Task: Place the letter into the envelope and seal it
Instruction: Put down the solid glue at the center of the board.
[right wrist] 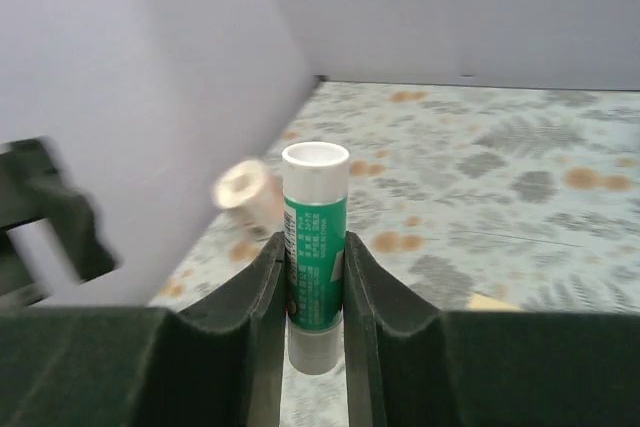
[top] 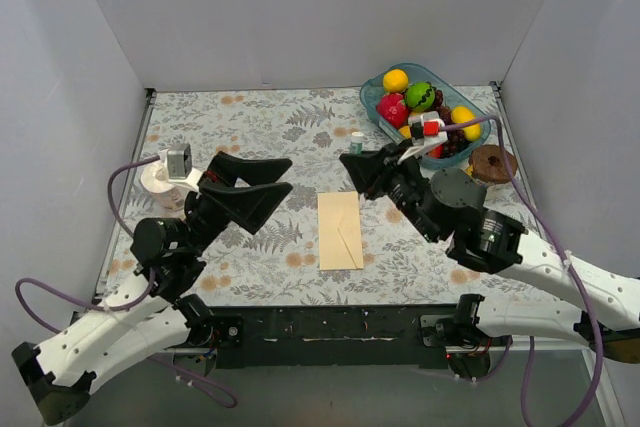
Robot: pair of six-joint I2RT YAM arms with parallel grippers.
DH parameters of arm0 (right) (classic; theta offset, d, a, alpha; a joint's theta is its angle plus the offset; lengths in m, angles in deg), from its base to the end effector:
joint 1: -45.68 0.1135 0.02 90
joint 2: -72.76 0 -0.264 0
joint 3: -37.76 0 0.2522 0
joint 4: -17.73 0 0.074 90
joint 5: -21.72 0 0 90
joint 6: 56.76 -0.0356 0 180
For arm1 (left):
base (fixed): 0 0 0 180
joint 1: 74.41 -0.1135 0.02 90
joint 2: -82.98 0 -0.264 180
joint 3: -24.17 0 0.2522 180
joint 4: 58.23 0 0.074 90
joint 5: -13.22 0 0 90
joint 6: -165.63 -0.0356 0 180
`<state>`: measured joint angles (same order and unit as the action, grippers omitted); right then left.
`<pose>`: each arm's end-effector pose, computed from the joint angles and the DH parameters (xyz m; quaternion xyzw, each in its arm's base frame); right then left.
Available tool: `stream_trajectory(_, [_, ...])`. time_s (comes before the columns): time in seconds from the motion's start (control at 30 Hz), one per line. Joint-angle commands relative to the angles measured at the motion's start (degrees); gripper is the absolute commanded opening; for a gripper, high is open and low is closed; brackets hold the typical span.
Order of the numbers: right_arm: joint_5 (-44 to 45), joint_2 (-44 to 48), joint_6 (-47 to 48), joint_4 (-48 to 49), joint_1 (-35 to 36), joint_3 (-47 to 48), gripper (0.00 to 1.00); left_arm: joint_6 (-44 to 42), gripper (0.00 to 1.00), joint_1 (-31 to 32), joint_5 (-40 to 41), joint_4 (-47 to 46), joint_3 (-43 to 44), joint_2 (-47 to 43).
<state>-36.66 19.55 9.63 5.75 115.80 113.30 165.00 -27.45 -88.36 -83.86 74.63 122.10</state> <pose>0.0848 0.1797 0.4395 -0.0511 0.6488 0.4199 0.6326 0.0968 -0.1141 0.3951 -0.0765 0.4467 -0.8431 0.2893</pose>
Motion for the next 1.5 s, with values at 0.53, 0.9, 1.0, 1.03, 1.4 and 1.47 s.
stream_trajectory(0.53, [-8.23, -40.31, 9.29, -25.26, -35.59, 10.04, 0.01, -15.71, 0.98, -0.2, 19.66, 37.11, 7.86, -1.84])
stream_trajectory(0.9, [-15.18, -43.73, 6.48, -15.06, -36.29, -2.54, 0.01, -16.5, 0.98, -0.2, 20.19, 36.93, 5.39, -2.37])
stream_trajectory(1.0, [-15.62, -45.57, 6.3, -14.88, -36.29, -3.24, 0.01, -17.03, 0.98, -0.2, 20.27, 37.46, 5.39, -2.29])
stream_trajectory(1.03, [-15.71, -46.01, 6.21, -14.79, -36.38, -3.77, 0.01, -17.29, 0.98, -0.2, 20.36, 37.55, 5.39, -2.2])
stream_trajectory(1.4, [-18.08, -49.09, 6.04, -16.28, -36.38, -5.44, 0.25, -18.26, 0.98, -0.2, 22.47, 39.04, 5.56, -0.71])
stream_trajectory(1.47, [-18.34, -49.01, 5.95, -16.2, -36.38, -5.79, 0.3, -18.61, 0.98, -0.2, 23.17, 40.52, 6.44, -0.01])
